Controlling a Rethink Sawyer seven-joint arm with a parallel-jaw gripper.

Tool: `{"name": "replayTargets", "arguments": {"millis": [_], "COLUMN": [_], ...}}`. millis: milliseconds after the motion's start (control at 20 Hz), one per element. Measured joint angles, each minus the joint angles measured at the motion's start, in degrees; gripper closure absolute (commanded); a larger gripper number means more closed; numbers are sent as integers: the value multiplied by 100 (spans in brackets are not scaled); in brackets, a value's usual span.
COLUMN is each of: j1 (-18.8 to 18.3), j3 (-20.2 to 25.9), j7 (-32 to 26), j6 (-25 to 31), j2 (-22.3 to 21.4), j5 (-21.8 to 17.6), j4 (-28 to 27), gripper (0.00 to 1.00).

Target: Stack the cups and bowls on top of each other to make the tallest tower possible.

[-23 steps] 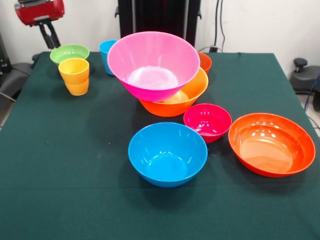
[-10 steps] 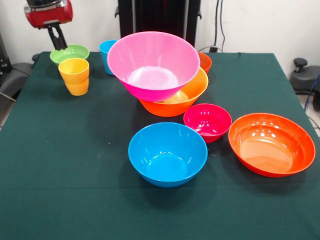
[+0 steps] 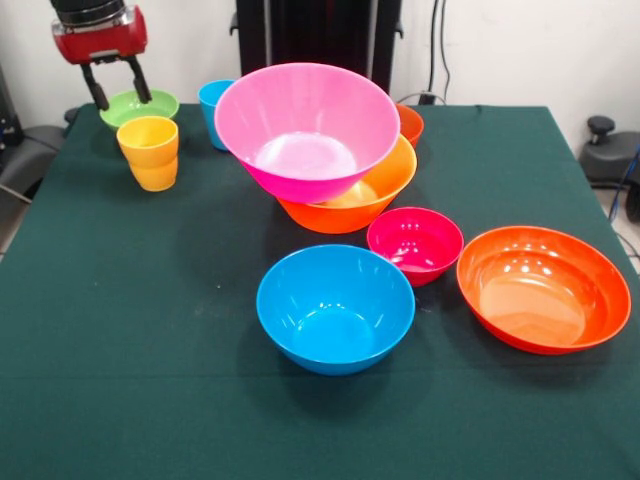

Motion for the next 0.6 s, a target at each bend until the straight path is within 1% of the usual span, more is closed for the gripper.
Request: {"name": "replayTargets", "arguments": {"millis": [600], "j1": [50], "j3": [-269], "j7": [0], "j6": [-71], "j2": [21], "j5": [1], "j4": [-138], "gripper": [0]}}
